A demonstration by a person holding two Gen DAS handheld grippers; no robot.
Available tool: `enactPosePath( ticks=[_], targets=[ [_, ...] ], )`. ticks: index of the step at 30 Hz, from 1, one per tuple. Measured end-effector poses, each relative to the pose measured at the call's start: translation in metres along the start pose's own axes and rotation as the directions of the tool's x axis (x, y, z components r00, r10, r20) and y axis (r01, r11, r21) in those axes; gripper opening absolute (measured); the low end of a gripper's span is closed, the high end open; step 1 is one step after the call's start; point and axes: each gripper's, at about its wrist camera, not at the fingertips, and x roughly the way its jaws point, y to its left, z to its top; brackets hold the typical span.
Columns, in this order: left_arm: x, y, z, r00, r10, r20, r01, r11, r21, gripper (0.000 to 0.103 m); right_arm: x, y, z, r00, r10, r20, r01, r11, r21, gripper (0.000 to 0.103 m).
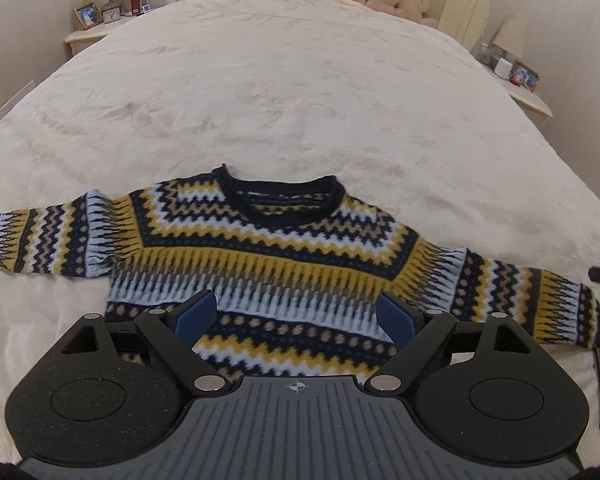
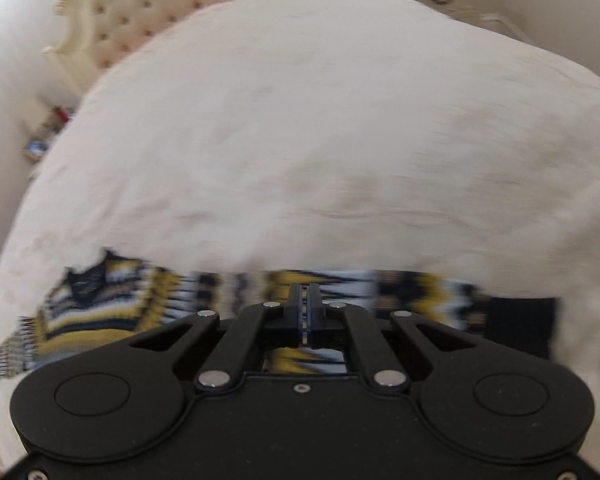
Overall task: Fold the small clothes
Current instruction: 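Lift the cuff with the right gripper, carry it across the body, release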
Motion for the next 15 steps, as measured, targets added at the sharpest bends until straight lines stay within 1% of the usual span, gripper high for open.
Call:
enactPosePath(
  ticks=[1,3,5,7,8,9,10,11,15],
  targets=[
    [0.0,0.007,-0.002,1.0,-0.005,-0.001,0.005,1.0,-0.003,0.087,-0.001,0.012,0.001,1.0,0.0,0.005,0.0,1.0,-0.02,0.008],
    [0.002,0.02,-0.007,1.0,-0.015,-0.007,0.015,1.0,0.003,0.087,0.003,0.016,0.004,1.0,-0.004,0.014,0.004,1.0,-0.018,0.008],
    [0.004,0.032,-0.012,1.0,-0.023,-0.01,0.023,1.0,0.021,0.087,0.001,0.021,-0.001,0.999,0.007,0.031,-0.007,1.0,0.022,0.018],
    [0.007,0.045,-0.015,0.999,-0.03,-0.016,0.031,0.999,0.025,0.087,-0.003,0.023,-0.012,0.999,-0.003,0.052,-0.001,0.997,0.074,0.019],
    [0.007,0.052,-0.016,0.999,-0.033,-0.018,0.033,0.999,0.021,0.087,-0.001,0.023,-0.017,0.998,-0.02,0.058,0.014,0.995,0.102,0.026],
    [0.007,0.059,-0.017,0.999,-0.031,-0.016,0.031,0.999,0.013,0.087,0.003,0.025,-0.023,0.997,-0.04,0.061,0.032,0.992,0.124,0.035],
    [0.006,0.065,-0.017,1.0,-0.025,-0.013,0.025,1.0,0.003,0.087,0.005,0.025,-0.031,0.996,-0.059,0.06,0.05,0.988,0.147,0.054],
    [0.005,0.071,-0.018,1.0,-0.019,-0.009,0.019,1.0,-0.005,0.087,0.007,0.024,-0.039,0.996,-0.074,0.056,0.064,0.984,0.166,0.059],
    [0.001,0.089,-0.019,1.0,-0.001,-0.005,0.0,0.999,-0.032,0.087,0.013,0.019,-0.061,0.988,-0.149,0.029,0.14,0.968,0.209,0.06]
  ],
)
